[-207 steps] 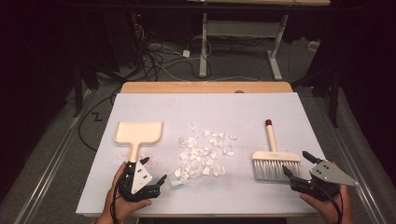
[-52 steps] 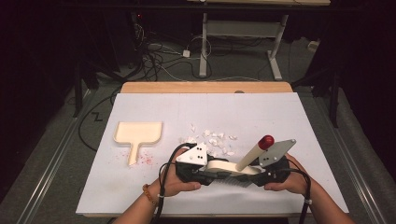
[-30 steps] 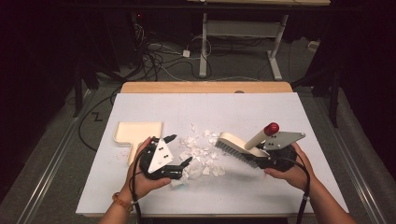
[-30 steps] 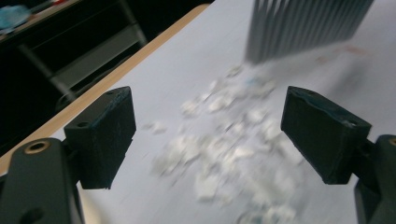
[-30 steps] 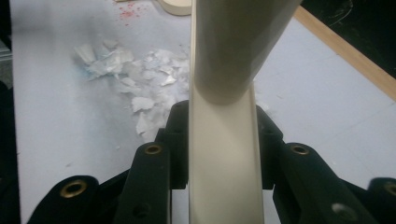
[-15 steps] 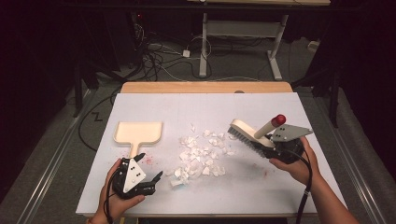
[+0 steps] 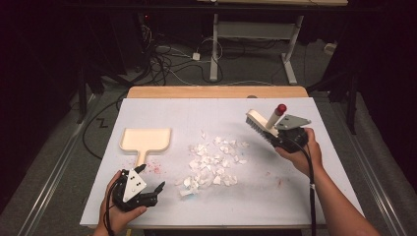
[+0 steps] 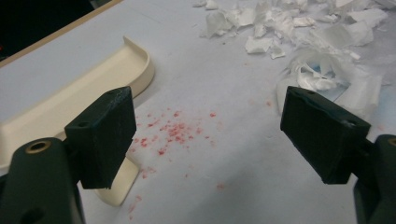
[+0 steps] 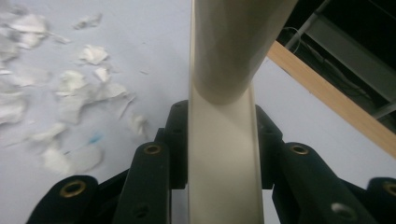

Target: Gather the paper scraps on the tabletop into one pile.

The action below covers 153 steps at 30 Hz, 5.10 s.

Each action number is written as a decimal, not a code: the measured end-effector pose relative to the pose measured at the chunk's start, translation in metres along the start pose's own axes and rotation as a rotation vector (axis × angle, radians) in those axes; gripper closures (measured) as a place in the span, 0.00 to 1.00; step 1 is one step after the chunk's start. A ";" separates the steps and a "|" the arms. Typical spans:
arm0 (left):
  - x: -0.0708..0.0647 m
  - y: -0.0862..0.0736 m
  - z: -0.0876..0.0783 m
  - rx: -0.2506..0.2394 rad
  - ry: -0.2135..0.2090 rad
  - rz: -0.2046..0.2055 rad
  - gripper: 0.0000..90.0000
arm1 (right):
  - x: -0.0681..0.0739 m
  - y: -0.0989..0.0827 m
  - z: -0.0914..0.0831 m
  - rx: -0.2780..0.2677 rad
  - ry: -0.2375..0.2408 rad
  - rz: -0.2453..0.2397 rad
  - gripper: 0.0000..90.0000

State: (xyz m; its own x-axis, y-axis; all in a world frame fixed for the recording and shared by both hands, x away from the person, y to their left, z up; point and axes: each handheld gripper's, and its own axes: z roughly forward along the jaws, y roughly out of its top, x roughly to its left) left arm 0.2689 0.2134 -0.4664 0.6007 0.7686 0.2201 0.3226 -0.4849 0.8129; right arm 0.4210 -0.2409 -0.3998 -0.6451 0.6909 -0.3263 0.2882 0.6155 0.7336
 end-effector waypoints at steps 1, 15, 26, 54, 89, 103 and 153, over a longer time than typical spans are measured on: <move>0.000 0.000 0.000 0.004 0.001 -0.001 0.19 | 0.000 0.004 0.008 0.012 -0.005 -0.011 0.75; -0.004 -0.003 0.000 0.021 -0.011 0.035 0.19 | 0.036 0.046 0.090 0.075 0.018 -0.098 0.75; -0.005 -0.003 0.001 0.033 -0.025 0.038 0.19 | 0.065 0.057 0.094 0.030 0.112 -0.160 0.75; -0.015 0.002 0.006 0.043 -0.037 0.065 0.20 | 0.090 0.033 0.013 -0.131 0.290 -0.309 0.75; -0.015 0.000 0.006 0.067 -0.046 0.077 0.20 | 0.064 -0.006 0.005 0.073 0.079 -0.069 0.75; -0.013 0.000 0.005 0.067 -0.047 0.081 0.20 | 0.119 0.017 -0.003 -0.005 0.237 -0.129 0.75; -0.013 -0.005 0.003 0.084 -0.043 0.056 0.20 | 0.122 0.046 0.050 -0.136 0.534 -0.430 0.75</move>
State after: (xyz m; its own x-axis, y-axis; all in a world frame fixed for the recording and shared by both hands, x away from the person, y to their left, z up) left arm 0.2620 0.2043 -0.4751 0.6499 0.7215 0.2390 0.3467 -0.5612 0.7516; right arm 0.3911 -0.1095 -0.4355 -0.9515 0.0941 -0.2929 -0.1399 0.7154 0.6845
